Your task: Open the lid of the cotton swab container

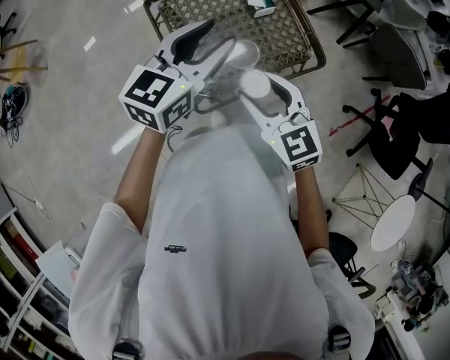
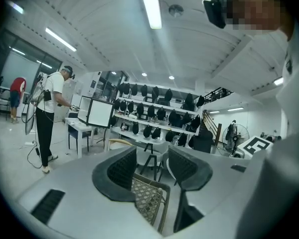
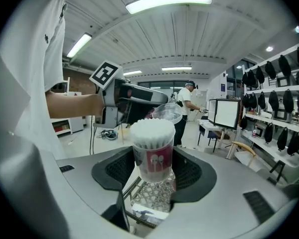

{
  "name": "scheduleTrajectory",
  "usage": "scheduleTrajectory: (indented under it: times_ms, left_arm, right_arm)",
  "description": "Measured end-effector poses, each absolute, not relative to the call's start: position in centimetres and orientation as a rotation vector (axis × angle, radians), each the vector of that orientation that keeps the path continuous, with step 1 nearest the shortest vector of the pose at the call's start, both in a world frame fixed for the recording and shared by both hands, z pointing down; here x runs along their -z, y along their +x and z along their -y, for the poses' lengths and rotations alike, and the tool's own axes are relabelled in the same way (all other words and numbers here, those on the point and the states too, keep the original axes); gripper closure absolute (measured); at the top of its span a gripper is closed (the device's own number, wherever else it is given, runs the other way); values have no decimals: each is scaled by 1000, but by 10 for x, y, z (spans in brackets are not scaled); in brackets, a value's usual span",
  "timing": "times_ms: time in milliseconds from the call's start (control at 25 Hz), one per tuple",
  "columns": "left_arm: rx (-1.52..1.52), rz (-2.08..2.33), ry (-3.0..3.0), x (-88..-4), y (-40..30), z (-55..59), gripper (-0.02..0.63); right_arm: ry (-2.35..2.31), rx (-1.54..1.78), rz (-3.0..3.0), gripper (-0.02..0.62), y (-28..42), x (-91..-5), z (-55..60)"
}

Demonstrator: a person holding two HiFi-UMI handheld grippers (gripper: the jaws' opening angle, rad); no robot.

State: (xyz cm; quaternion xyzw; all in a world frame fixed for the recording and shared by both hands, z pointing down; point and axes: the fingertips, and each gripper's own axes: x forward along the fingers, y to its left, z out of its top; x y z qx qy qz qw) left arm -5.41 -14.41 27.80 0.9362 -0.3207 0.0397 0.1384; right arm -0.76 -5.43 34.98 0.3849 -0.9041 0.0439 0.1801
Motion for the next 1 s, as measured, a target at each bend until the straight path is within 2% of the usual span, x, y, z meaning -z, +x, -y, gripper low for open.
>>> scheduleTrajectory:
  times_ms: [400,480,680,800,1000]
  left_arm:
    - [-91,991,2713,-273,-66,130,416]
    - [-88,1013,2714,-273,-69,127,448]
    - [-85,1082,2706,-273,-82,122,479]
    - [-99,1150,2697,-274,-92,119,537]
    - [-120,1223,2677,-278,-102,110,577]
  right_arm:
    - [1222,-114,2517,370,11,-340,68]
    - [1255,-106,2508,370,16,-336,70]
    - [1339,-97,2484,370,26,-327,77]
    - [1385,-103,2475,370,32,-320,79]
    - [1476,-93,2451,370,47,-307,80]
